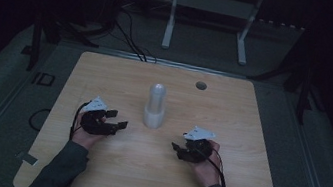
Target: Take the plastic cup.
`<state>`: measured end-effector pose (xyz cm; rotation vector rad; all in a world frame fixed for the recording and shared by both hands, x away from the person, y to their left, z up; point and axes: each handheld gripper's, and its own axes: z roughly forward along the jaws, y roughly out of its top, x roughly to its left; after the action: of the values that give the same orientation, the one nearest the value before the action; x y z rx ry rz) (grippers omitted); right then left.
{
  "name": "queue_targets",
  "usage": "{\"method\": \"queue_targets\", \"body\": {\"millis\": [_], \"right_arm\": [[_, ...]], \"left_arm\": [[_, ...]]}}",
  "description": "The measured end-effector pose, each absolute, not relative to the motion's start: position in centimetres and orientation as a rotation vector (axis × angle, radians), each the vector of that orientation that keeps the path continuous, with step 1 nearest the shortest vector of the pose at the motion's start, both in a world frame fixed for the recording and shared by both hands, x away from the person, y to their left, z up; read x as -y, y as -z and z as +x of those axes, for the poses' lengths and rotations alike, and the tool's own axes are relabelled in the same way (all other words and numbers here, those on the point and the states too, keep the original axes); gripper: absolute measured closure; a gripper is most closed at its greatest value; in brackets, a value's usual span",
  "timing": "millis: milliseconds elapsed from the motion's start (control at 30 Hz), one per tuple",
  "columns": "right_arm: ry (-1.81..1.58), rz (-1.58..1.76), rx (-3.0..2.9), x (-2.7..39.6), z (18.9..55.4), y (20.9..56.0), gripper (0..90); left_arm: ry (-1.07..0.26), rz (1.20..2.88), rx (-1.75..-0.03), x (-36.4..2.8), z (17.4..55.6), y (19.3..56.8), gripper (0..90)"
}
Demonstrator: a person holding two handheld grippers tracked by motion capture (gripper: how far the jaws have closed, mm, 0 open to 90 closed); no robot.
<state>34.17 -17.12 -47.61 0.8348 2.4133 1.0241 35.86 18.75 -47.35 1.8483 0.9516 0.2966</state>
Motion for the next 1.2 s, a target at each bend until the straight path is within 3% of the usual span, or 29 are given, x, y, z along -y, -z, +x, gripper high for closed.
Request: {"method": "queue_targets", "body": {"millis": [267,1200], "right_arm": [[-1.049,0.795,-2.415,15.1,33.8,47.3,49.3],[-1.103,0.754,-2.39,11.7,35.0,45.9,50.4]], "left_arm": [[-0.306,1.854,-0.938,-18.7,35.7,46.9,30.4],[-0.34,1.83,-0.846,-18.6,36.2,42.9,29.9]]}}
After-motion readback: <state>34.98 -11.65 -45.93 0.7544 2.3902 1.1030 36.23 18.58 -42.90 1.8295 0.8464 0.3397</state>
